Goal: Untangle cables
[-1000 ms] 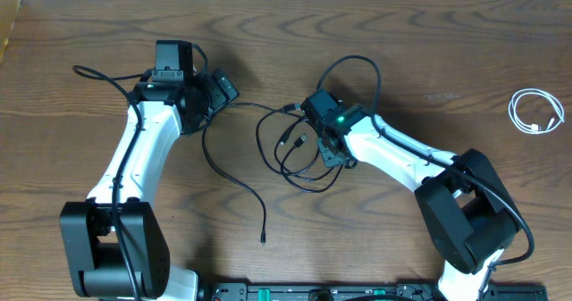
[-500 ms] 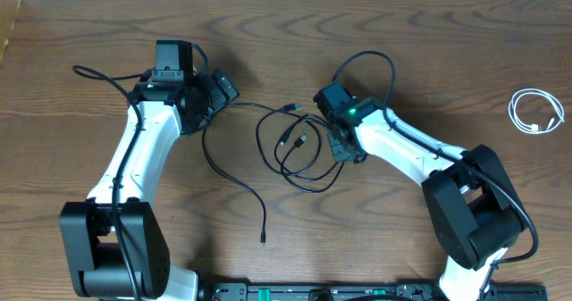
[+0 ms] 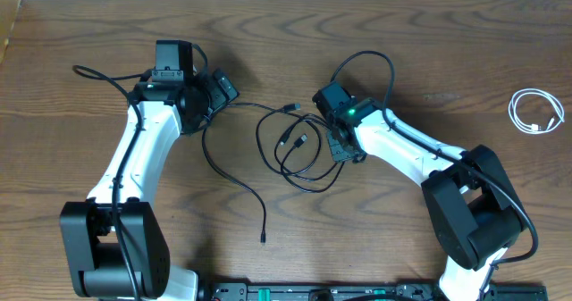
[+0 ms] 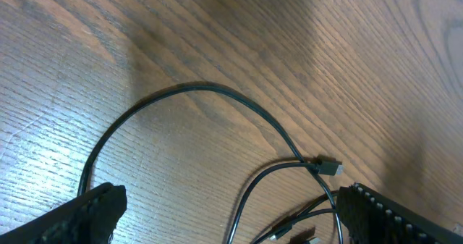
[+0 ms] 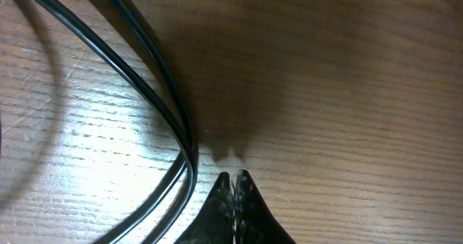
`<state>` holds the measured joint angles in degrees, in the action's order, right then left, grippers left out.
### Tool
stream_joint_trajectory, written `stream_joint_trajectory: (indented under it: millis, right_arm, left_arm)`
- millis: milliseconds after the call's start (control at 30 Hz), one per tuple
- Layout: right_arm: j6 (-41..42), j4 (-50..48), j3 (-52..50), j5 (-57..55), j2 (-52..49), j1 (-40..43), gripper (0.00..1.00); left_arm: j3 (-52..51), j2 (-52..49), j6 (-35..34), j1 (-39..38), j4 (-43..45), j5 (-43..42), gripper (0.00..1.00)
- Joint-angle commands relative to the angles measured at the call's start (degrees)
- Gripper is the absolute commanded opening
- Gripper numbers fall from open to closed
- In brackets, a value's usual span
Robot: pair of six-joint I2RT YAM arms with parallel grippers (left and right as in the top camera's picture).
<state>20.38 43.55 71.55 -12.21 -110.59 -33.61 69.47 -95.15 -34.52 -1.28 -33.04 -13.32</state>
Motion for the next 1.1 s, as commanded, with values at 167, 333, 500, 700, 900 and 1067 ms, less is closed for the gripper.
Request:
stream_joint_trajectory:
  millis: [167,333,500,700,900,1067]
  right_arm:
    - [-7.19,0.15,-0.22,9.51,-0.33,-0.07,0.05]
    - [-6.16,0.24,-0.22,9.4,-0.48,0.31,0.1]
    - [-2.56,0.92,-0.2,9.18,-1.84,2.27,0.18]
    - [1.46,2.14,-0.22,9.81,-2.38,5.6,0.18]
    - [1.9,2.34,-0.2,6.58,-2.43,7.15,0.08]
    - [1.9,2.16,-0.22,3.13,-2.49,7.15,0.19]
  left_arm:
    - [-0.79,-0.31,0.35,0.2,-0.13,0.76,0.98]
    - [-0.79,-0.31,0.35,0.2,-0.13,0.76,0.98]
    - [-0.79,-0.31,0.35,0.2,-0.13,0.76,0.98]
    - [-0.79,-0.31,0.35,0.2,-0.13,0.76,0.98]
    - [-0.79,-0.31,0.35,0.2,-0.13,0.76,0.98]
    - [-0.79,-0.31,0.35,0.2,-0.13,0.76,0.98]
